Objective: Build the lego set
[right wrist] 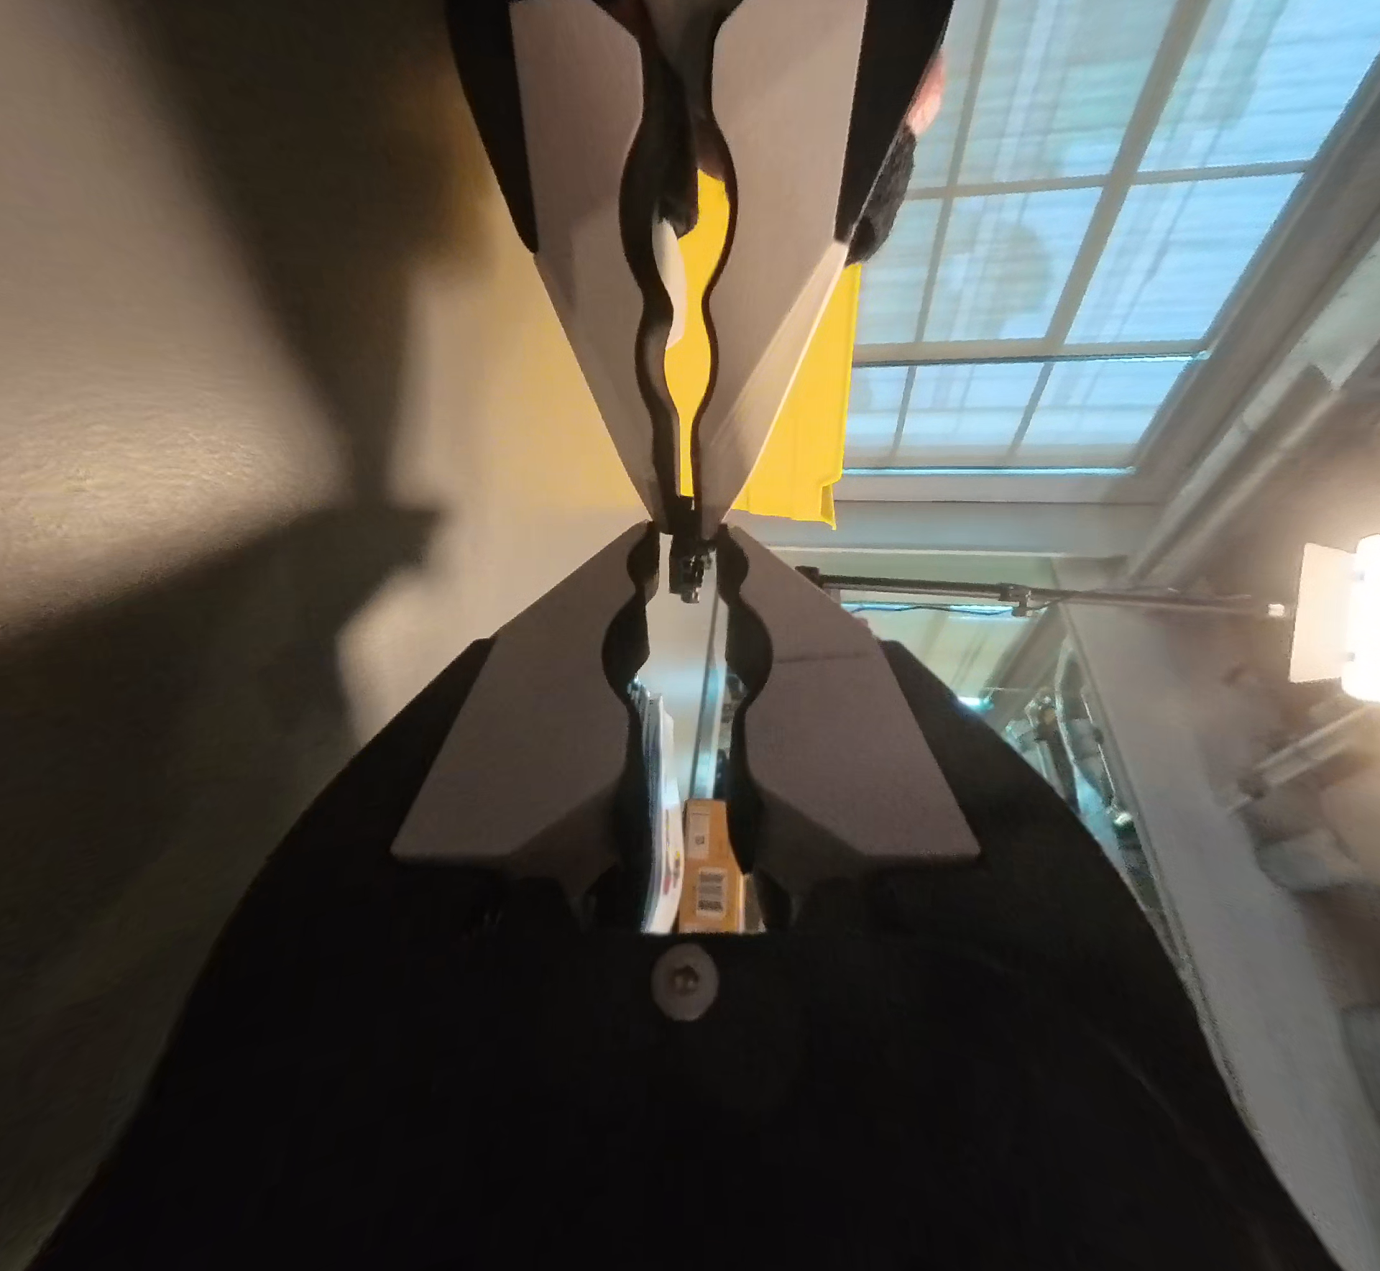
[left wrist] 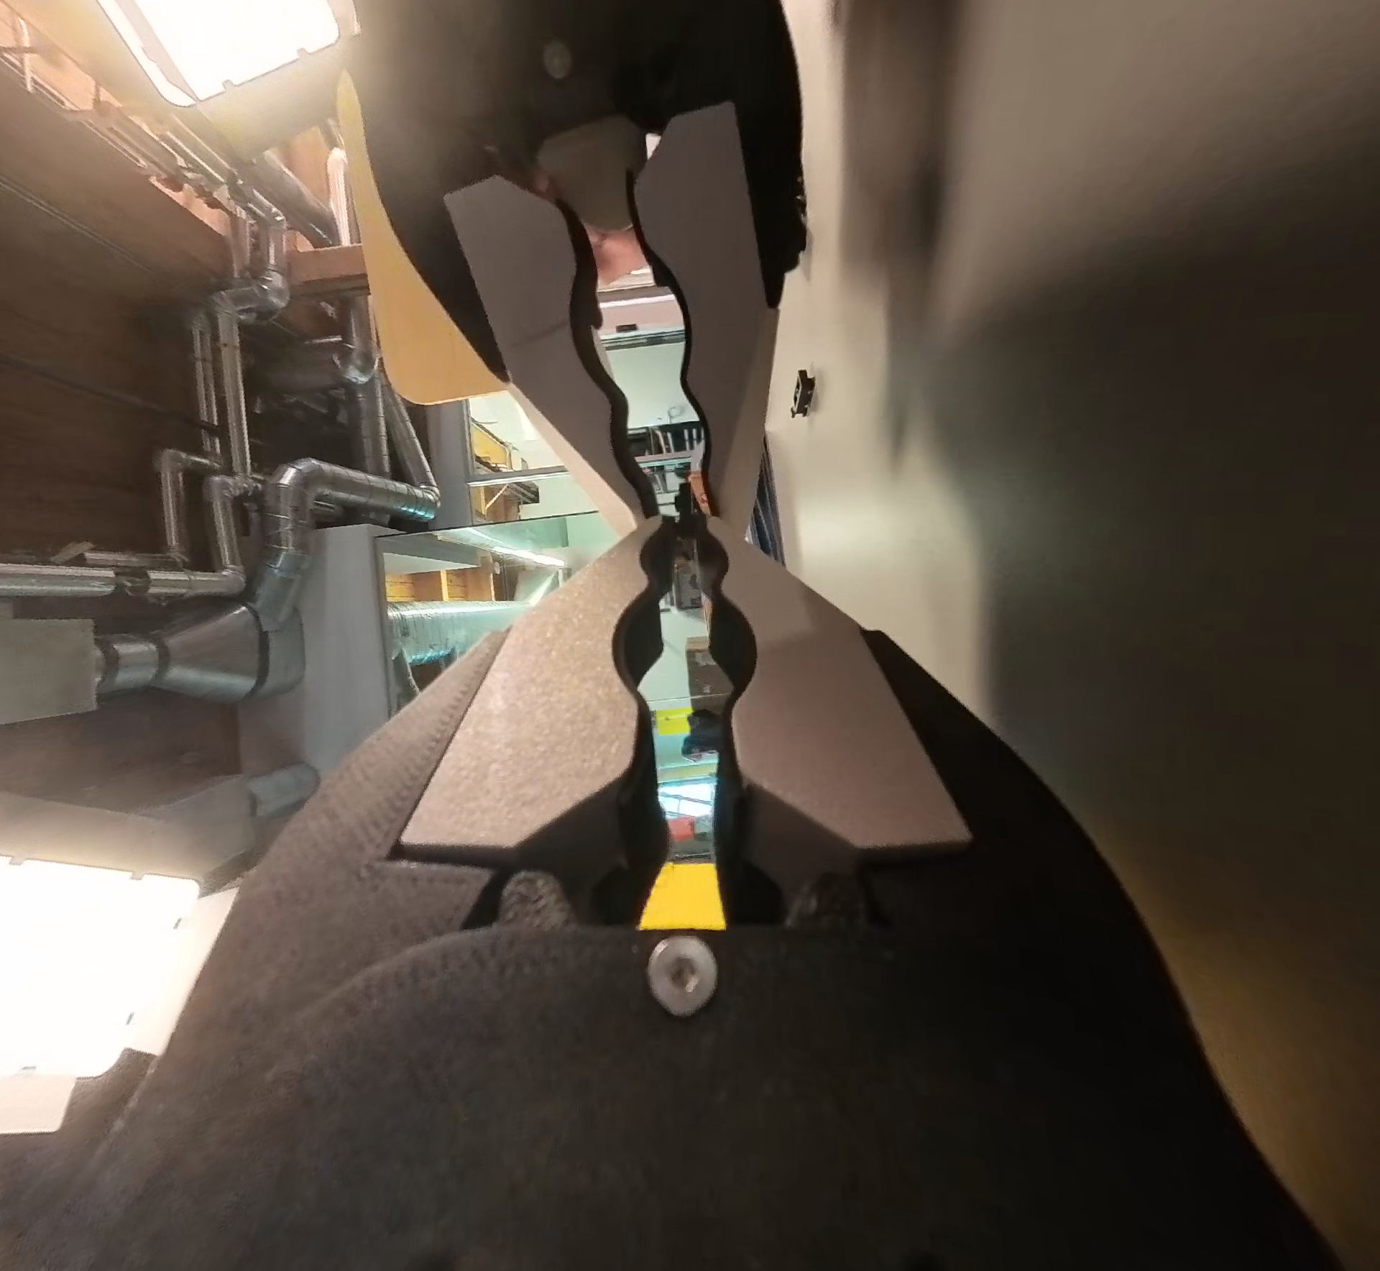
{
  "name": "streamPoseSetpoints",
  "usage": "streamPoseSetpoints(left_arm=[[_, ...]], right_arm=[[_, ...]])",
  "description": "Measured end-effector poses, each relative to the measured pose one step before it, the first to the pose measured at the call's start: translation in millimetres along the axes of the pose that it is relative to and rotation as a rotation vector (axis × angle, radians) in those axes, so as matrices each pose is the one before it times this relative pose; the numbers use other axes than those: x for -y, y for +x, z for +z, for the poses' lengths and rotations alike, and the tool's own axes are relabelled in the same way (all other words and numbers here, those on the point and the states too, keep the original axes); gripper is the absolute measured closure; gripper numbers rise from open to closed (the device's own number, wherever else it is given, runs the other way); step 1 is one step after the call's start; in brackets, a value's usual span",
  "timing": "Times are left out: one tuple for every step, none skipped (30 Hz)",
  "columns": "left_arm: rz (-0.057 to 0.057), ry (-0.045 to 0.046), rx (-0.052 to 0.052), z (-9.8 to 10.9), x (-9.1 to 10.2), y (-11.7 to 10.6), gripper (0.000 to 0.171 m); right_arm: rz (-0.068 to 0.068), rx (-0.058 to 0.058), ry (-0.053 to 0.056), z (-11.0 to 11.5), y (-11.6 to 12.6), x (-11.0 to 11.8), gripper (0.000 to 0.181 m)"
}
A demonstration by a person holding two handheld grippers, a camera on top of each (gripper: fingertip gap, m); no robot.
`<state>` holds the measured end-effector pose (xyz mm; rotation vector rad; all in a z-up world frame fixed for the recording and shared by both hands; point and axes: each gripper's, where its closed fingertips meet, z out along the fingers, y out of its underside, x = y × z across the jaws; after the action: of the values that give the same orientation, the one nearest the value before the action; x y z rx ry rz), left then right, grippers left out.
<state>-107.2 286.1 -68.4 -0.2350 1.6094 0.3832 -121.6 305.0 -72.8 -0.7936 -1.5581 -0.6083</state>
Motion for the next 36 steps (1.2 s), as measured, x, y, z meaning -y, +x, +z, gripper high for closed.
streamPoseSetpoints(left_arm=[[-0.0077, -0.00062, -0.004, -0.05, -0.27, 0.21, 0.168], [-0.0077, 0.00015, -0.0043, 0.01, -0.15, 0.25, 0.168], [-0.0045, -0.00138, -0.0007, -0.05, -0.42, -0.06, 0.168], [-0.0035, 0.00114, 0.0012, -0.17, 0.13, -0.41, 0.168], [-0.0055, 0.00984, 0.0003, -0.59, 1.47, -0.21, 0.168], [-0.0039, 0.0082, -0.0011, -0.42, 1.91, -0.09, 0.168], [0.0015, 0.00277, -0.0031, 0.16, 1.36, 0.66, 0.168], [0.0073, 0.00153, -0.0038, 0.14, 0.93, 1.18, 0.168], [0.0065, -0.00048, -0.0007, 0.36, 0.05, 0.92, 0.168], [-0.0008, -0.00004, 0.0042, 0.22, -0.56, -0.4, 0.168], [-0.0133, 0.00022, -0.0007, 0.1, -0.77, -0.31, 0.168], [-0.0167, -0.00159, -0.0048, 0.23, -0.91, 0.17, 0.168], [-0.0087, -0.00575, -0.0015, 0.42, -1.47, -0.09, 0.168], [-0.0036, -0.00193, 0.0023, 0.04, -0.53, -0.56, 0.168], [-0.0025, -0.00233, -0.0013, -0.03, -0.17, 0.04, 0.168], [0.0021, -0.00303, -0.0057, 0.01, -0.11, 0.92, 0.168], [0.008, -0.00417, -0.0002, 0.16, -0.38, 0.63, 0.168], [0.0063, -0.00342, -0.0011, 0.1, -0.32, 0.58, 0.168], [-0.0002, -0.00051, -0.004, 0.11, -0.11, 0.86, 0.168], [-0.0039, 0.0014, -0.0014, -0.11, 0.1, 0.1, 0.168], [-0.009, 0.00197, -0.0025, -0.17, 0.24, -0.1, 0.168], [-0.0094, 0.0015, -0.0065, 0.02, 0.17, 0.58, 0.168], [-0.0013, 0.00064, -0.0061, -0.01, -0.04, 0.95, 0.168], [0.005, -0.00251, -0.0057, 0.25, -0.39, 1.31, 0.168], [0.0076, -0.00247, -0.0095, 0.21, -0.4, 2.16, 0.168], [0.0098, -0.00114, -0.009, 0.09, -0.09, 2.25, 0.168], [0.0093, -0.00082, -0.0046, 0.16, 0.1, 1.47, 0.167], [0.0046, 0.0, -0.0019, -0.08, 0.2, 0.75, 0.167], [-0.0007, 0.00062, 0.0054, -0.23, 0.19, -0.78, 0.167], [-0.006, 0.00023, 0.0008, 0.15, -0.04, -0.51, 0.167], [-0.0066, -0.00397, 0.0002, 0.49, -0.9, -0.53, 0.167], [-0.005, -0.00127, 0.0071, 0.11, -0.43, -1.56, 0.168], [-0.0083, 0.00276, 0.0027, -0.38, 0.35, -0.94, 0.168], [-0.009, 0.00248, -0.0008, -0.06, 0.36, -0.24, 0.168], [-0.0034, -0.00188, -0.0018, 0.11, 0.06, -0.05, 0.168], [0.0005, -0.00024, -0.0055, 0.19, 0.05, 0.91, 0.168]], right_arm=[[0.0002, -0.0001, -0.0042, 0.26, -0.14, -0.25, 0.168], [-0.004, -0.0013, -0.0039, 0.12, -0.11, -0.19, 0.169], [0.0, -0.0027, -0.0045, 0.25, 0.13, -0.3, 0.169], [0.0043, -0.0011, -0.0095, 0.38, 0.21, -1.54, 0.17], [0.0014, -0.0002, -0.0116, 0.48, 0.06, -2.39, 0.172], [-0.0026, 0.0029, -0.001, 0.0, -0.47, -0.93, 0.173], [0.0006, 0.0072, 0.0069, -0.47, -1.06, 0.56, 0.173], [0.0048, 0.0087, 0.005, -0.33, -1.42, 0.19, 0.173], [-0.0003, -0.001, 0.0007, -0.17, -0.46, -0.34, 0.173], [-0.0107, -0.0124, 0.0004, -0.22, 0.83, -0.17, 0.173], [-0.0128, -0.0125, 0.001, -0.05, 0.82, 0.09, 0.173], [-0.0052, -0.0085, 0.0014, -0.04, 0.72, 0.36, 0.172], [0.0001, -0.0059, 0.0007, -0.04, 0.59, 0.44, 0.172], [-0.0045, -0.0074, -0.0009, -0.04, 0.84, 0.14, 0.172], [-0.0116, -0.0057, -0.0012, 0.05, 0.11, -0.06, 0.173], [-0.0108, -0.0016, -0.0029, 0.29, -0.67, -0.17, 0.173], [-0.0042, -0.0019, -0.0047, 0.52, -0.47, -0.36, 0.173], [0.0028, 0.0021, -0.0046, 0.29, -0.54, -0.34, 0.173], [0.0065, 0.0053, -0.0029, 0.13, -0.56, -0.21, 0.174], [0.0087, 0.0031, -0.0007, -0.11, 0.06, -0.01, 0.174], [0.0112, 0.0049, -0.0008, -0.16, 0.03, 0.0, 0.175], [0.0085, 0.0075, -0.0027, -0.05, -0.63, -0.16, 0.175], [-0.004, 0.0051, -0.006, 0.19, -0.88, -0.28, 0.175], [-0.0165, 0.0018, -0.0098, 0.5, -1.08, -0.51, 0.175], [-0.0189, 0.0031, -0.0091, 0.64, -1.77, -0.37, 0.176], [-0.0131, 0.0045, -0.0059, 0.42, -1.8, -0.21, 0.176], [-0.0028, 0.0047, -0.0022, 0.18, -1.21, 0.04, 0.176], [0.0105, 0.003, 0.0044, 0.05, -0.39, 0.22, 0.175], [0.0271, 0.0002, 0.0112, 0.11, 0.71, 0.3, 0.175], [0.0585, 0.0075, 0.0113, 0.25, 0.11, -0.06, 0.174], [0.0925, 0.0098, 0.0083, 0.45, 0.37, -0.55, 0.174], [0.0906, 0.0048, 0.0115, -0.08, 1.26, 0.01, 0.174], [0.0564, 0.0069, 0.0139, -0.66, 0.73, 0.55, 0.173], [0.032, 0.0067, 0.0083, -0.34, 0.2, 0.27, 0.173], [0.0247, 0.0068, 0.0019, 0.05, -0.21, -0.26, 0.173], [0.0184, 0.0094, 0.0, 0.13, -0.85, -0.45, 0.173]])
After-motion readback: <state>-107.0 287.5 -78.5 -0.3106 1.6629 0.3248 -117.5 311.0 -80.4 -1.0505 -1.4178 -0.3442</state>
